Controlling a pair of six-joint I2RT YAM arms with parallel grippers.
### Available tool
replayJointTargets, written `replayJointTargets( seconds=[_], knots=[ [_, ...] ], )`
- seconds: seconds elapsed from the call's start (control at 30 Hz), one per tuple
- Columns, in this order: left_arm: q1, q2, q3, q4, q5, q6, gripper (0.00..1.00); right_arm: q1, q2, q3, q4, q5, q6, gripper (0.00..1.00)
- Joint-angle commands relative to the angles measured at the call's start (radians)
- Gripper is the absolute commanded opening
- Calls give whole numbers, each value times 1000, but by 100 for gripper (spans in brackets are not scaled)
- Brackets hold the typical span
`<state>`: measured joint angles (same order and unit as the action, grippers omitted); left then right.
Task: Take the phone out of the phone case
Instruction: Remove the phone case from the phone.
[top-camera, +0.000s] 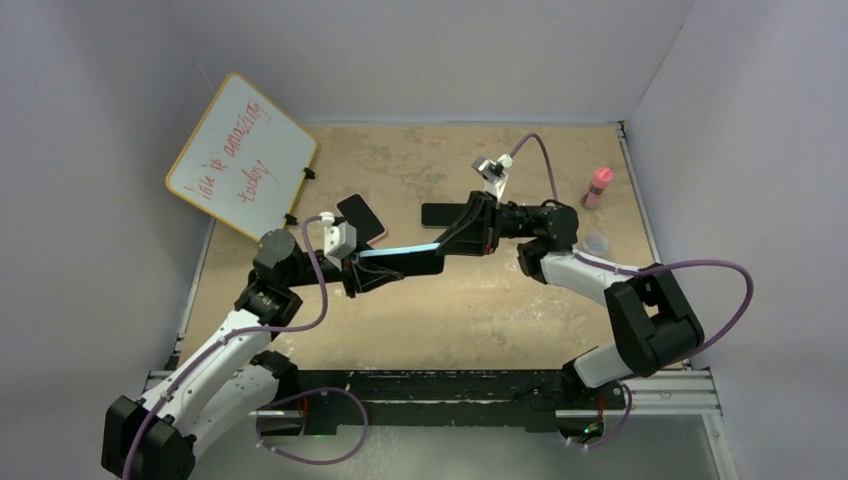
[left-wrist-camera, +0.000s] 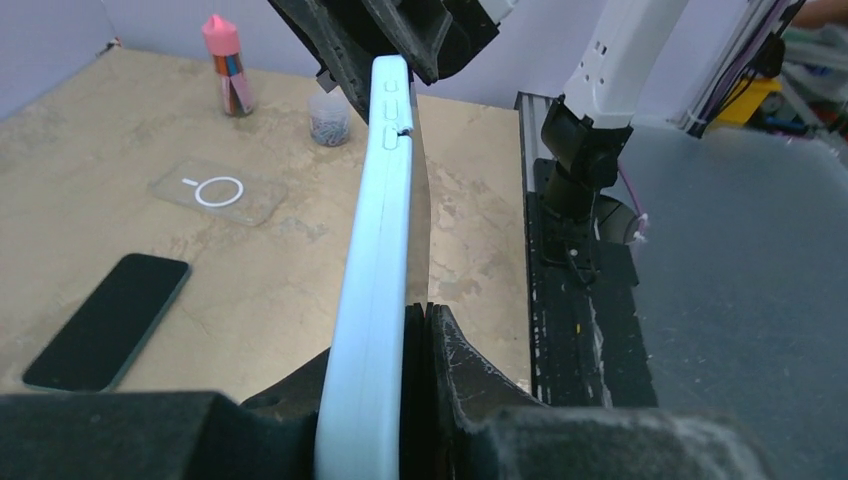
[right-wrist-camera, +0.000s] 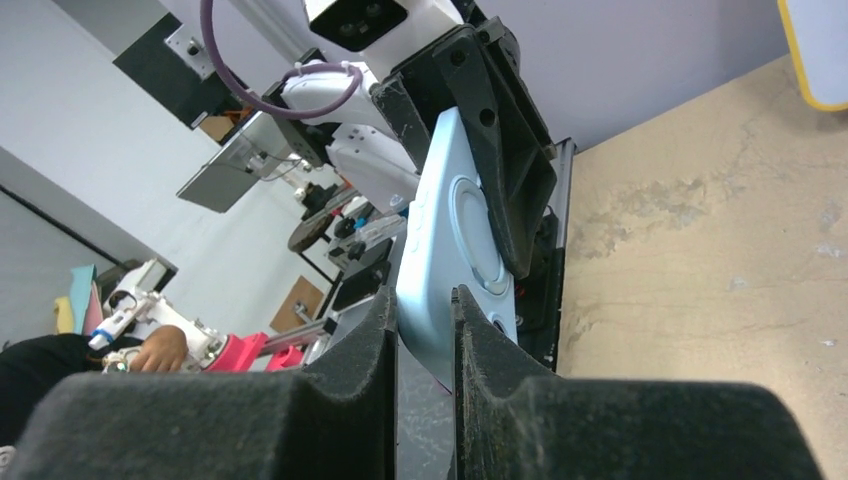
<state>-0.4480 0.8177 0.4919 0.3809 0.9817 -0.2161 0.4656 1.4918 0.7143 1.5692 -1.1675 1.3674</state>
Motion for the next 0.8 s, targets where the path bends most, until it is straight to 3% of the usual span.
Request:
replayJointTargets(
  seconds=[0.0, 0.17, 0.3, 0.77],
  knots=[
    [-43, 1, 88, -8, 38, 320, 0, 9, -27, 48, 328, 34, 122, 13],
    [-52, 3, 118, -70, 15, 436, 0, 10, -25, 53, 331, 13, 143, 13],
    [-52, -12, 103, -62, 15, 446, 0, 10, -28, 52, 333, 0, 153, 13],
    [-52, -66, 17, 206, 30, 272, 0, 10, -1, 53, 327, -15, 178, 12]
  ],
)
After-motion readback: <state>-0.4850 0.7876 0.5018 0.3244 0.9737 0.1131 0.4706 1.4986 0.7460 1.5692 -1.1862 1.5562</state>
